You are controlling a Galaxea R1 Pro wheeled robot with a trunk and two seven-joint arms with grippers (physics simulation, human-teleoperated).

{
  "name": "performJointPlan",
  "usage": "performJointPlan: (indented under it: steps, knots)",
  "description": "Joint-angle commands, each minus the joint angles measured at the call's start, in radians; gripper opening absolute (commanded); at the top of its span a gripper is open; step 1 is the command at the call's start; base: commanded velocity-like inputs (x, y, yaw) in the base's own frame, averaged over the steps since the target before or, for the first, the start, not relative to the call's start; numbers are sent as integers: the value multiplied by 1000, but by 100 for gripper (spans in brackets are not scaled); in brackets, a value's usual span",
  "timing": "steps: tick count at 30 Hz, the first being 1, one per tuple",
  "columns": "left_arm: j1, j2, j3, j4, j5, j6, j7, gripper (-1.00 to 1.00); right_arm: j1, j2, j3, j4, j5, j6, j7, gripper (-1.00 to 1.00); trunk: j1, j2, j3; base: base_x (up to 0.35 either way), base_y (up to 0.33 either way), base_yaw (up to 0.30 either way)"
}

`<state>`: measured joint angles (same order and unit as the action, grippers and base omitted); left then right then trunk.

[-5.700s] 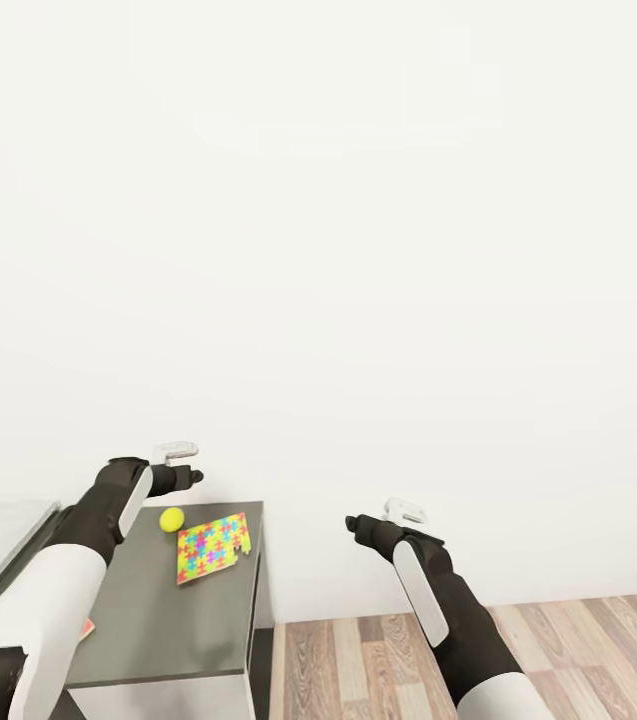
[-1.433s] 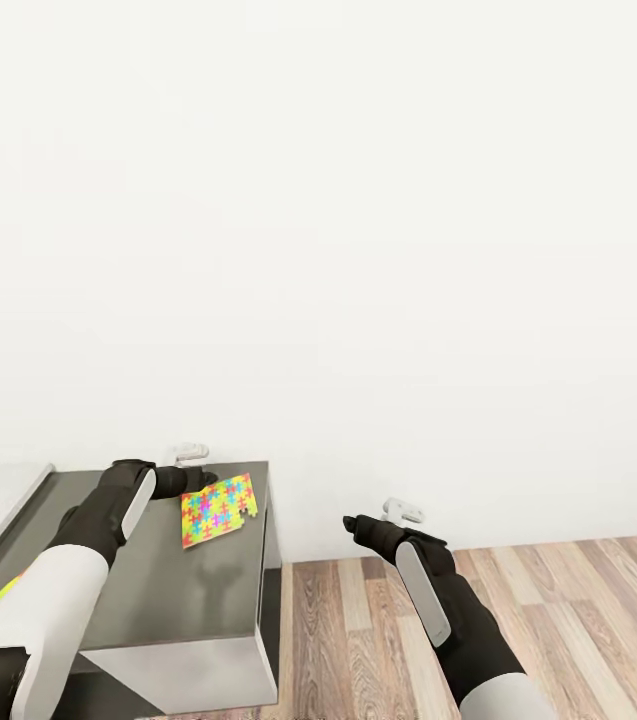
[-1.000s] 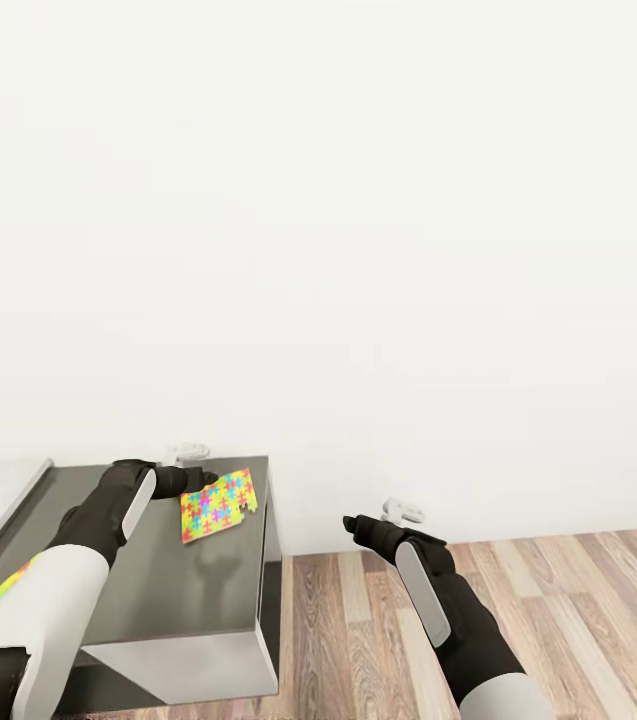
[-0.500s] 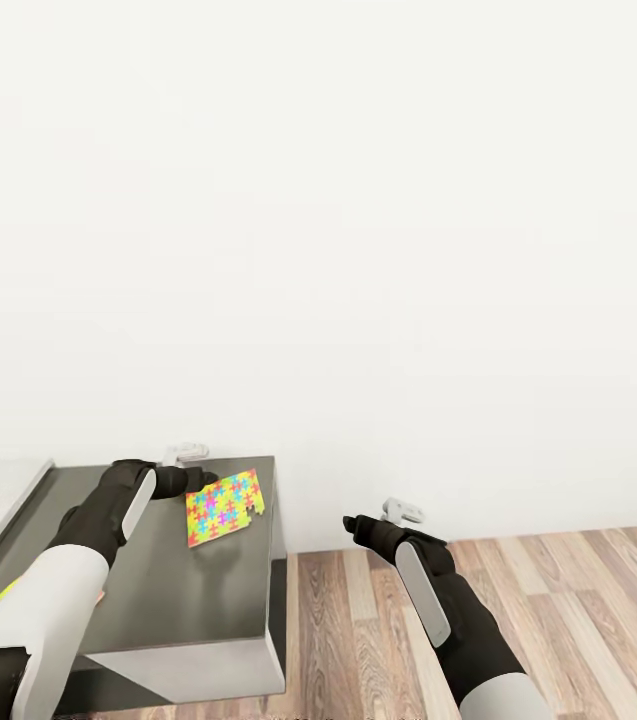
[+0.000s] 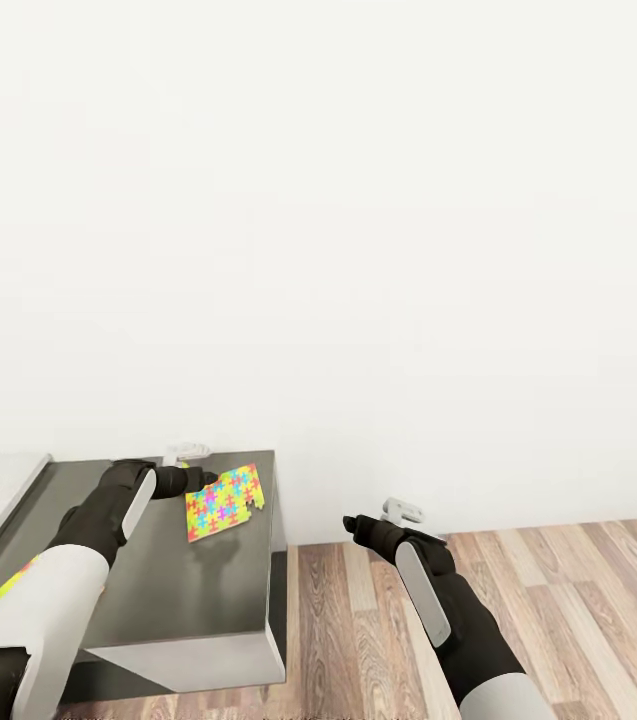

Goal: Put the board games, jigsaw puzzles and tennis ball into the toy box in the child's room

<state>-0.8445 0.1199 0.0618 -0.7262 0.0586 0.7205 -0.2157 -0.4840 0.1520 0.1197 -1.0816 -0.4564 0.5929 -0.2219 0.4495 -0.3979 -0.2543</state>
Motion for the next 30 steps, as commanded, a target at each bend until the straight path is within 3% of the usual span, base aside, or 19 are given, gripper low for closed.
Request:
performJointPlan:
  steps: [1, 30]
  knots:
    - [-1, 0, 2, -1, 6, 7, -1, 100, -1, 0, 1, -1, -10, 2, -10, 100, 1, -2, -4, 6, 6, 0]
    - [-1, 0, 4, -1, 6, -9, 1, 100, -1, 0, 1, 8, -10, 2, -10, 100, 1, -2, -50, 38, 37, 0]
